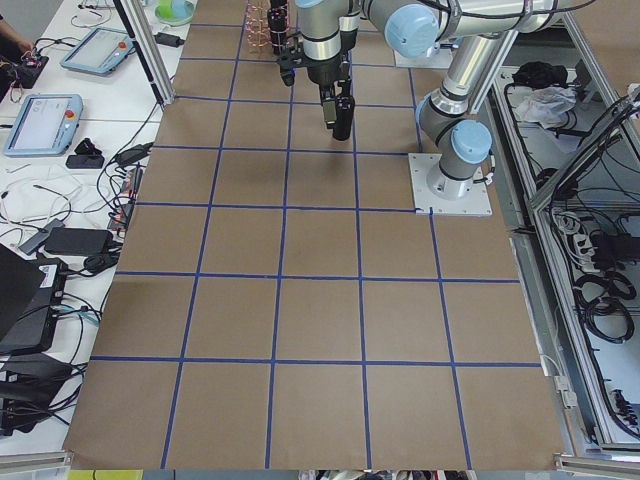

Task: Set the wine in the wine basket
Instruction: 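Close the right gripper on the bottle's upper end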

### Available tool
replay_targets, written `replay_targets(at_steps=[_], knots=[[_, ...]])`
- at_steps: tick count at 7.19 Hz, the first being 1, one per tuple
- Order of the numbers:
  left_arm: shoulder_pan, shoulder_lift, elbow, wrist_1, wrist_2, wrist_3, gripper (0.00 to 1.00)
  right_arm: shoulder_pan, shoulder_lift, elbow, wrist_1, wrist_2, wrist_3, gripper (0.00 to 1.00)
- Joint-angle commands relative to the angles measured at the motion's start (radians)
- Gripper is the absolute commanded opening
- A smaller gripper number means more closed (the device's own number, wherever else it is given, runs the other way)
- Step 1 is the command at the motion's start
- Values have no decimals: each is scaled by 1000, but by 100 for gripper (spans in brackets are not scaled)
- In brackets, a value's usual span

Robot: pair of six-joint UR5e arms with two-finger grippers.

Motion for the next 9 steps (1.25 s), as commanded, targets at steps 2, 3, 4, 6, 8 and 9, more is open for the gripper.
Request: replay_targets(at_steps=[2, 3, 4, 6, 8, 9], knots=[[-1, 0, -1, 0, -1, 5, 100, 0, 4, 3, -3, 27, 0, 83], [-1, 0, -1, -2, 0, 5, 100, 1, 10, 3, -1, 29, 0, 83], [-1, 0, -1, 0, -1, 5, 100, 1, 22, 3, -1, 29, 0, 83], [-1, 0, -1, -2, -1, 7, 100, 0, 22, 2, -3, 58, 0, 58], [-1, 0, -1, -2, -1, 7, 100, 0, 22, 2, -3, 69, 0, 55], [-3, 0, -1, 0, -3, 5, 100, 0, 21, 2, -1, 70, 0, 50]])
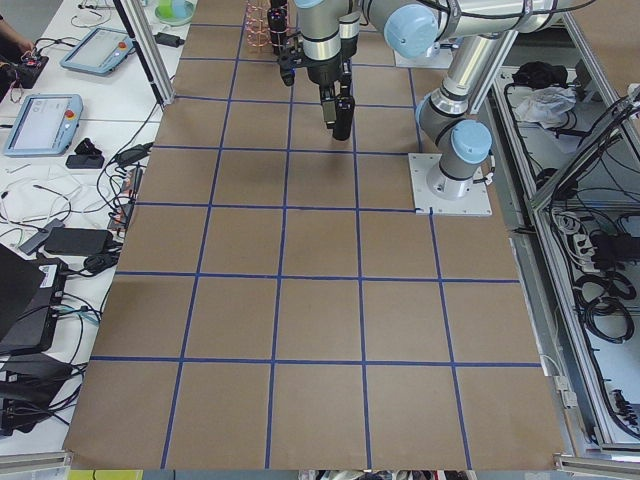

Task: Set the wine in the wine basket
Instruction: 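Close the right gripper on the bottle's upper end, then lift the bottle with the right gripper and carry it toward the copper rack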

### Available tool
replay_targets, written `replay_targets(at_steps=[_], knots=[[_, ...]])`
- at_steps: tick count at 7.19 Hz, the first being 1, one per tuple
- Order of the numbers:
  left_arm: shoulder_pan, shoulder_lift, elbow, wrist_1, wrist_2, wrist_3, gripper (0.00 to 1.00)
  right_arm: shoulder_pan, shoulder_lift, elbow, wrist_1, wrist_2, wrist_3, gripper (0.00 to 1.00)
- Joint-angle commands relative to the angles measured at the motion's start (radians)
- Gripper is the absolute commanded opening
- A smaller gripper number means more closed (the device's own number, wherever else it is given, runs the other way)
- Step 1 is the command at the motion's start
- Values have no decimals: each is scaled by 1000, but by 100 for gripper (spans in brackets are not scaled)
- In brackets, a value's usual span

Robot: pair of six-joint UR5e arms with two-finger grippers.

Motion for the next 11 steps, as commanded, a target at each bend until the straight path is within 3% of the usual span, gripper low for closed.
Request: replay_targets(at_steps=[1, 5, 7, 8, 9, 10, 11], knots=[[-1, 0, -2, 1, 0, 0, 100, 0, -1, 0, 3, 4, 0, 51], [-15, 0, 0, 4, 0, -29, 100, 0, 1, 1, 9, 27, 0, 54], [-125, -3, 12, 23, 1, -183, 100, 0, 2, 1, 15, 29, -1, 48], [-204, -6, 14, 52, 9, -272, 100, 0, 2, 1, 15, 47, -9, 23], [-245, -8, 14, 58, 32, -302, 100, 0, 2, 1, 15, 53, -23, 9], [-259, -9, 12, 58, 28, -350, 100, 0, 4, 1, 16, 53, -67, 0], [-275, -12, 14, 59, 28, -384, 100, -2, 1, 0, 17, 53, -110, 0]])
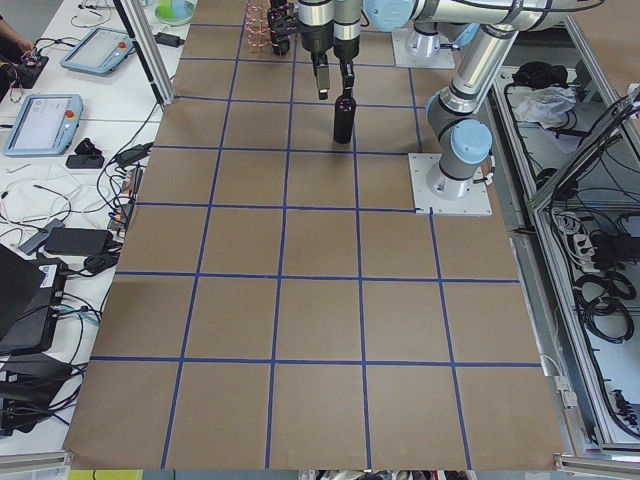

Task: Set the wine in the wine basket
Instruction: 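Lift the bottle with the right gripper and carry it toward the copper rack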

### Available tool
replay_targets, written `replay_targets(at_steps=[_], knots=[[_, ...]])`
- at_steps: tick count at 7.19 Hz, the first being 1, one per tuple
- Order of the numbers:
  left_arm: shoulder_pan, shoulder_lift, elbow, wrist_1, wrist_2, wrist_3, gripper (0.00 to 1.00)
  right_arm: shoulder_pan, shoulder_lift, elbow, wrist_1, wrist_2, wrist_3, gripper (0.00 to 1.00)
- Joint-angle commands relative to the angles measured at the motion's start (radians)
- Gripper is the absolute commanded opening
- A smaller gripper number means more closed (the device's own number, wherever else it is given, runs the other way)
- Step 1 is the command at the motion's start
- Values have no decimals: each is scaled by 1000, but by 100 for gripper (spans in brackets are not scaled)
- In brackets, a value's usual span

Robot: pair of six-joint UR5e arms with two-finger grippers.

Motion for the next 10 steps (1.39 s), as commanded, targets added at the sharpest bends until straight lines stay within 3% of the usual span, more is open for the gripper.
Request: replay_targets(at_steps=[1, 7, 10], knots=[[-39, -3, 1, 3, 5, -58, 100, -10, -9, -3, 2, 0, -79, 0], [-24, 3, -2, 2, -2, 14, 100, -249, -183, -6, 151, -158, -343, 0], [-41, 5, -11, 0, 5, -40, 100, -450, -258, -7, 210, -166, -614, 0]])
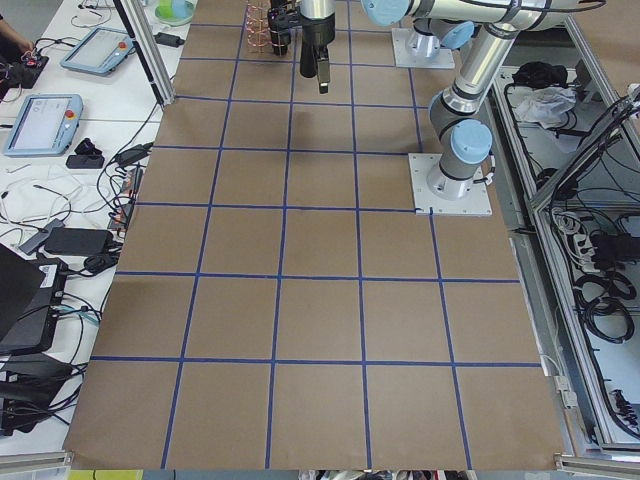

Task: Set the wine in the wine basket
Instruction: 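Lift the bottle with the right gripper and carry it toward the copper rack, then tilt the bottle and insert it into an empty rack slot with the right gripper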

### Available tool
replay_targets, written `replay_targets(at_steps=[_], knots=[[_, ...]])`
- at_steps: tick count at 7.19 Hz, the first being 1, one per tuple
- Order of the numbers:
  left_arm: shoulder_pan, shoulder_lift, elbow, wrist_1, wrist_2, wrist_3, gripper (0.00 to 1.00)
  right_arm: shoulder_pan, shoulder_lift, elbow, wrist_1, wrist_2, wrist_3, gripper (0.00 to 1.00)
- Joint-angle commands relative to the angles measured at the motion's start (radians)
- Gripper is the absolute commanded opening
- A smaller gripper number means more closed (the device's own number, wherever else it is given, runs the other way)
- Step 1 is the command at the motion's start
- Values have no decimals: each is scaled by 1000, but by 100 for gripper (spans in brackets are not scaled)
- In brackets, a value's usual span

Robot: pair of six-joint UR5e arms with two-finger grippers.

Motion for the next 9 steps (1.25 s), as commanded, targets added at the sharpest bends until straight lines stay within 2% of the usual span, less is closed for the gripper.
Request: replay_targets(at_steps=[1, 5, 7, 9], knots=[[-33, -2, -4, 0, -5, -87, 100, -166, -63, -1, 54, 2, -214, 0], [-199, -24, -5, 3, -2, -275, 100, -417, -130, -18, 112, -3, -571, 0], [-204, -26, -5, 1, -2, -277, 100, -517, -142, -60, 204, -4, -707, 0], [-204, -26, -5, 1, -6, -277, 100, -570, -150, -70, 220, -10, -806, 0]])
